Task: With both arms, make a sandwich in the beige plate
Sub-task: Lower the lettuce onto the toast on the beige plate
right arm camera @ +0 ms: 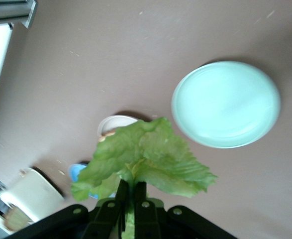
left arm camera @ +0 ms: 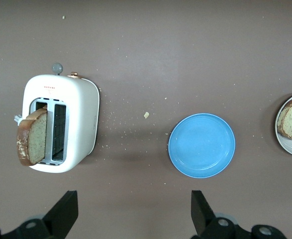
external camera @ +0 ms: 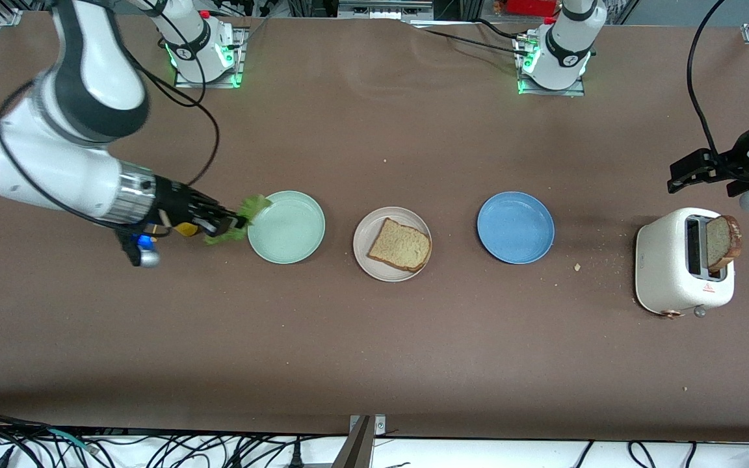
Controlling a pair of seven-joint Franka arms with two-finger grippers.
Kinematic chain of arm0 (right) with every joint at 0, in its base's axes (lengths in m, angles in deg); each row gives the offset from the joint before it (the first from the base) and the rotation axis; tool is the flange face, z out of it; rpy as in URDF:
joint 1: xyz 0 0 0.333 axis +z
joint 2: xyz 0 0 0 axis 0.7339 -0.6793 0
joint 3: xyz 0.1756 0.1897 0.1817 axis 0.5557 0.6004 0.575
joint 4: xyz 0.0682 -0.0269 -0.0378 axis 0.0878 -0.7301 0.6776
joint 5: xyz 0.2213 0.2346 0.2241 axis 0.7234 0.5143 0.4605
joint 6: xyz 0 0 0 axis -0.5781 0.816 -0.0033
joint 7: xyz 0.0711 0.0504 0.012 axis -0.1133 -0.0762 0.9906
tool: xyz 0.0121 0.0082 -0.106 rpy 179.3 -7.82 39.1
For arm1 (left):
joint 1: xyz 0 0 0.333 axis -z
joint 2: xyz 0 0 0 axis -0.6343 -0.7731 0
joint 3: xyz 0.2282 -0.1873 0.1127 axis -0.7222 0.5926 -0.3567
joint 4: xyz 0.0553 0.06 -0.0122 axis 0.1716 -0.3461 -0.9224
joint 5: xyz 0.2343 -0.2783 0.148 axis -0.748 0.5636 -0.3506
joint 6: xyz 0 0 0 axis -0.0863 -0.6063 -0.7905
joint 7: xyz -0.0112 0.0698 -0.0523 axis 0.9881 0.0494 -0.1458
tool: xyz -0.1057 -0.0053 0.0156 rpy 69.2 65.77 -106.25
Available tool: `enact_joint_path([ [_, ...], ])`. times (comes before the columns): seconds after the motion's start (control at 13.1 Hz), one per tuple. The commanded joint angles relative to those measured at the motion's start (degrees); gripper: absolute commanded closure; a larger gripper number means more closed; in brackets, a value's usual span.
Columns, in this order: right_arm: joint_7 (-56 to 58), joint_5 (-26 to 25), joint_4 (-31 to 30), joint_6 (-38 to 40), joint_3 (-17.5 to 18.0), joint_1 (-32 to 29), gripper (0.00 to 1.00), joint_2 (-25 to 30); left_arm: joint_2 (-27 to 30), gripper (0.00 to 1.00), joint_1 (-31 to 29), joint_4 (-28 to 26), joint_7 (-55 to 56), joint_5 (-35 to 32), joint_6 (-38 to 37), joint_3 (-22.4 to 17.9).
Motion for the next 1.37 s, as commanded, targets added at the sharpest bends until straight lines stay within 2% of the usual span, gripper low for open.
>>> enact_joint_path([
  [0.0, -11.27, 0.88, 3.5, -9.08, 0.54, 7.26, 1.0, -6.94, 0.52, 0.0, -0.42, -0.83, -0.44, -1.96, 0.01, 0.02],
  [0.3, -30.77, -3.86, 15.71, -20.51, 1.34, 16.32, 1.0, -22.49, 0.0, 0.0, -1.29, -0.92, -0.53, -2.14, 0.01, -0.33],
  [0.46, -34.77, -3.96, 18.37, -22.91, 1.52, 17.65, 1.0, -27.08, -1.05, 0.0, -2.87, -0.92, -0.61, -3.89, 0.01, -0.24],
  [0.76, -40.57, -3.26, 18.37, -30.73, 5.12, 18.27, 1.0, -31.39, -3.69, 0.0, -5.94, -0.92, -4.29, -6.89, 1.93, -0.24],
  [0.99, -45.48, -4.31, 17.41, -30.22, 6.26, 20.03, 1.0, -31.93, -6.67, 0.0, -11.12, -0.92, -13.42, -6.27, 5.27, -0.15],
  [1.14, -48.56, -6.93, 16.35, -30.12, 7.75, 20.64, 1.0, -31.93, -9.13, 0.0, -13.76, -1.0, -16.51, -6.18, 7.29, -0.15],
  [1.29, -49.89, -9.66, 16.35, -28.47, 7.85, 20.38, 1.0, -31.93, -10.29, 0.0, -15.61, -3.97, -19.67, -6.09, 10.62, -0.15],
])
